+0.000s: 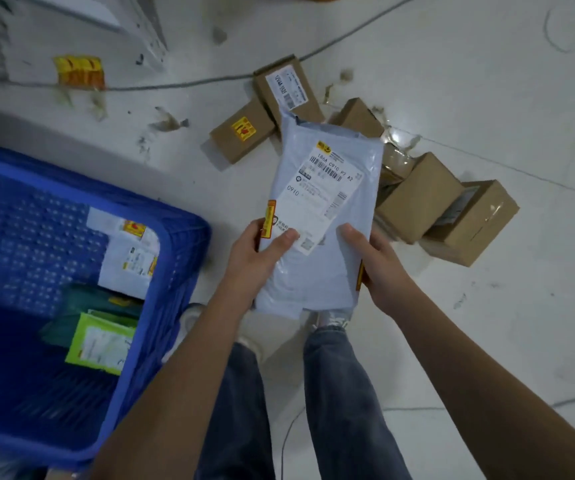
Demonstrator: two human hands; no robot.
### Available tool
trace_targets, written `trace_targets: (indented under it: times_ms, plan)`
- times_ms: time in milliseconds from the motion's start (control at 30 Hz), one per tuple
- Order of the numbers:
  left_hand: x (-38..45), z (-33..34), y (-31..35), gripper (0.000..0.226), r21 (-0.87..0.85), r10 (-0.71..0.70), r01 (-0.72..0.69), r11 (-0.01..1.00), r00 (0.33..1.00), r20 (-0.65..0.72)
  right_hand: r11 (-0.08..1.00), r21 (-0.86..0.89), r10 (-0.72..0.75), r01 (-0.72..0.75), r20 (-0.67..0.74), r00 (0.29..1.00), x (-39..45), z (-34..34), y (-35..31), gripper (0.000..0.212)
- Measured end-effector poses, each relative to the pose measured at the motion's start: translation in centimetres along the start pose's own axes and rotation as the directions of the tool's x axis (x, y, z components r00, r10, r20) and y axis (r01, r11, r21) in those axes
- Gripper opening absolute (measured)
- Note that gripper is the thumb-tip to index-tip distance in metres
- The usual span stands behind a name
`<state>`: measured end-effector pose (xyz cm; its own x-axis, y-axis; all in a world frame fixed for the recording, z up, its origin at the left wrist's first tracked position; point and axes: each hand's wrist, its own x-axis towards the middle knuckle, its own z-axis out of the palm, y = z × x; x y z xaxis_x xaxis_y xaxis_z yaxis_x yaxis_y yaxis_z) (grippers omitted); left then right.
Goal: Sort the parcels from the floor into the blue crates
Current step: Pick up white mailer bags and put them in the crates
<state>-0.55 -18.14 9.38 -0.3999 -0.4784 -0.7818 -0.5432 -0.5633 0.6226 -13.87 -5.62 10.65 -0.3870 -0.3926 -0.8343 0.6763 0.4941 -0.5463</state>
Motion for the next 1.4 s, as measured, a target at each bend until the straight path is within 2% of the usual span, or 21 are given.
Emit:
trace_targets:
  times_ms: [67,200,300,433,500,633,733,800,867,900,967,1033,1100,1133,1200,1300,1400]
  plan:
    - [-0.9,-2.5,-0.3,0.026,-0.066,0.037,-0.04,0.997,0.998,-0.05,0.999,-0.039,0.01,-0.009,0.028,1.0,-0.1,2.9,-0.1,0.044]
    - [-2.7,-8.8,-1.6,0.017,-0.218,0.085,-0.12,0.969,0.983,-0.162,0.988,-0.154,-0.031,0.033,0.017,0.999,-0.3,10.2,-0.7,0.028]
    - [-3.7,-14.0,-2.9,0.017,-0.339,0.068,-0.161,0.927,0.961,-0.269,0.927,-0.342,-0.09,0.152,0.191,0.978,-0.5,16.5,-1.2,0.018]
    - [-4.4,-21.3,-5.6,0.02,-0.471,0.0,-0.204,0.858,0.917,-0.398,0.773,-0.56,-0.031,0.298,0.437,0.899,0.1,25.5,-1.4,0.025]
    - [-4.2,-24.4,-7.5,0.02,-0.472,-0.01,-0.222,0.853,0.898,-0.439,0.661,-0.644,0.02,0.386,0.529,0.848,0.9,29.9,-0.5,0.032]
    - [-2.7,-28.4,-11.4,0.007,-0.437,-0.119,-0.175,0.882,0.815,-0.567,0.462,-0.732,0.054,0.501,0.587,0.808,3.8,37.1,3.6,0.045]
    - [-0.4,-29.2,-14.3,0.016,-0.477,-0.252,-0.094,0.874,0.752,-0.61,0.354,-0.784,0.062,0.51,0.564,0.823,6.5,40.0,7.4,0.047]
    - [1.2,-29.0,-16.1,0.024,-0.456,-0.313,-0.005,0.89,0.72,-0.619,0.237,-0.829,0.077,0.506,0.535,0.841,8.7,40.6,9.7,0.044]
    - [2.8,-28.9,-17.7,0.027,-0.398,-0.372,0.135,0.907,0.699,-0.611,0.007,-0.888,0.057,0.459,0.459,0.887,10.5,40.6,11.8,0.038]
    - [3.5,-28.9,-18.4,0.027,-0.384,-0.404,0.193,0.903,0.686,-0.605,-0.067,-0.902,0.05,0.427,0.424,0.904,11.3,40.6,12.7,0.035]
    - [4.9,-28.8,-19.9,0.026,-0.352,-0.462,0.302,0.886,0.651,-0.603,-0.133,-0.91,0.089,0.392,0.383,0.92,12.6,40.3,14.2,0.029]
    - [6.3,-28.8,-21.2,0.029,-0.308,-0.486,0.377,0.874,0.654,-0.58,-0.23,-0.899,0.132,0.373,0.351,0.927,13.6,39.9,15.4,0.025]
    - [7.5,-28.5,-22.3,0.035,-0.315,-0.473,0.358,0.879,0.729,-0.494,-0.272,-0.893,0.123,0.359,0.338,0.933,14.8,39.3,16.5,0.024]
    - [8.1,-28.4,-22.4,0.041,-0.35,-0.468,0.335,0.875,0.77,-0.433,-0.253,-0.893,0.129,0.372,0.35,0.928,15.3,39.0,17.0,0.027]
    - [9.3,-28.0,-22.6,0.057,-0.438,-0.48,0.318,0.841,0.812,-0.332,-0.242,-0.869,0.161,0.431,0.402,0.901,16.1,38.3,17.7,0.044]
    - [10.3,-27.2,-22.9,0.066,-0.504,-0.506,0.314,0.804,0.808,-0.303,-0.45,-0.752,0.187,0.483,0.449,0.874,16.5,37.8,18.2,0.072]
    - [10.8,-26.6,-23.1,0.071,-0.54,-0.514,0.293,0.789,0.797,-0.318,-0.66,-0.557,0.22,0.505,0.5,0.838,16.3,37.4,18.5,0.077]
